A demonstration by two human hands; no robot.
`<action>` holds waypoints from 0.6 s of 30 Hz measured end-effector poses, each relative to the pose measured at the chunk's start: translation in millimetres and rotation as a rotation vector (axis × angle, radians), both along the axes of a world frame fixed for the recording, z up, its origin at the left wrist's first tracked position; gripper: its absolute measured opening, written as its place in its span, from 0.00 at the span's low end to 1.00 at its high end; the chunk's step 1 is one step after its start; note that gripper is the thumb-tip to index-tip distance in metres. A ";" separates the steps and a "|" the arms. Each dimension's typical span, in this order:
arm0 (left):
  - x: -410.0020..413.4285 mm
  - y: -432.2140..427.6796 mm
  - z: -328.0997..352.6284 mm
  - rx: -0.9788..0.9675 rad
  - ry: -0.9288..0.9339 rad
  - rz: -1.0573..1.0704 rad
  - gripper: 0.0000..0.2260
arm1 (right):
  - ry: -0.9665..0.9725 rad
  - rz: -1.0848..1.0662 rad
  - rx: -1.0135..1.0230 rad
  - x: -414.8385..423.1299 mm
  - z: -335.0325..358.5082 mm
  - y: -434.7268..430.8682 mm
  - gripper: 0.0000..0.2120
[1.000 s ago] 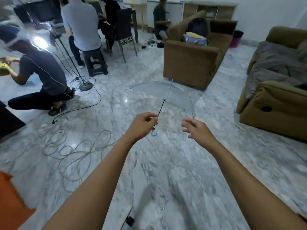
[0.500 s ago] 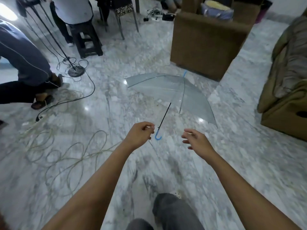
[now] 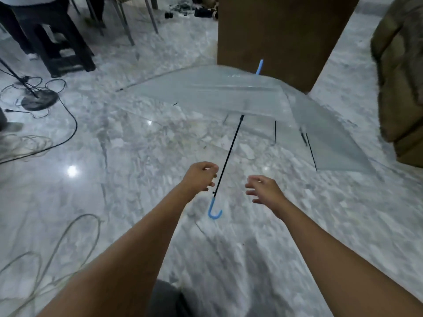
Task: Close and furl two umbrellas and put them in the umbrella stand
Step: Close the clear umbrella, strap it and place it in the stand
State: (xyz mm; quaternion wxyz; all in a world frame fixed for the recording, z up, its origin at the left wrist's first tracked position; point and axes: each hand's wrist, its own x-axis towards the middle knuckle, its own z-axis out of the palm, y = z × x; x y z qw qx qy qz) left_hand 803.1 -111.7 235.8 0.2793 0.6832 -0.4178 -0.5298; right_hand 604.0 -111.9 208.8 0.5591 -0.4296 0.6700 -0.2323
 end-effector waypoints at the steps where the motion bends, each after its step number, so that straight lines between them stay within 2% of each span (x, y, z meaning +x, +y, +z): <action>1: -0.8 -19.1 -29.0 -0.024 -0.012 -0.021 0.13 | 0.000 -0.005 -0.020 3.7 -25.4 -14.9 0.10; 7: -12.1 -125.8 -159.2 -0.149 -0.062 -0.033 0.21 | 0.055 0.001 -0.190 7.9 -139.5 -84.2 0.15; 12: -33.2 -181.5 -188.4 -0.196 0.018 -0.099 0.28 | 0.132 -0.043 -0.293 -2.6 -166.5 -109.5 0.14; 18: -45.5 -200.0 -193.2 -0.277 -0.027 -0.236 0.28 | 0.170 -0.055 -0.288 -9.1 -167.0 -100.2 0.16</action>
